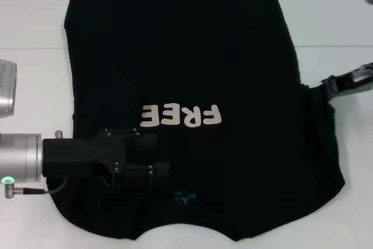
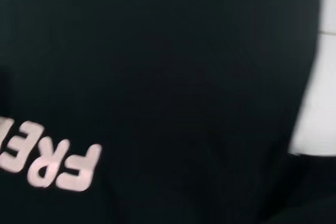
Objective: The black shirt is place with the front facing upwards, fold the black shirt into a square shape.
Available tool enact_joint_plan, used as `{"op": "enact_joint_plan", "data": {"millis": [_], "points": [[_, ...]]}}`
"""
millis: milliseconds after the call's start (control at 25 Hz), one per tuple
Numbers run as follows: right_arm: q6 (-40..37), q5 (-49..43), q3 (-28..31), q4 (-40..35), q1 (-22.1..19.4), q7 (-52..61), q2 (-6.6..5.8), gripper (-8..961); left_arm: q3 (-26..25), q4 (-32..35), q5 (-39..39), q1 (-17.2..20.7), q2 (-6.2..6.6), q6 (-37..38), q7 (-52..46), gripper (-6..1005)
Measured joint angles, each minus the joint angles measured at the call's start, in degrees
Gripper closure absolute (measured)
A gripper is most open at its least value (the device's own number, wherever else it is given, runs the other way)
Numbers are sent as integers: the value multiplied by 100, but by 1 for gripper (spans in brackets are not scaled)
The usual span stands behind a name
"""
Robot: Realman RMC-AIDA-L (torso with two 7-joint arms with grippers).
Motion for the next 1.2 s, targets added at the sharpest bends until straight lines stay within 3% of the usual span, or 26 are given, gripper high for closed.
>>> {"op": "enact_joint_plan", "data": {"millis": [360,680,880,1120,1200], "points": [[229,-2,-930,49,246,-27,222,908,0,-23,0,0,0,2,-1,226],[297,340,-987,6,264,-434,370,902,-29,-38,0,8,0,-18,-4,225],[238,1005,-975,7,152,-748,303,899,-44,-38,0,9,0,-21,-16,225],[118,1791,-850,9,-130,-1172,197,740,-53,-36,-33,29,-1,-21,-42,225],[-14,2176,-603,34,-297,-1489,134,639,-179,-35,-64,29,3,28,-381,225]]}}
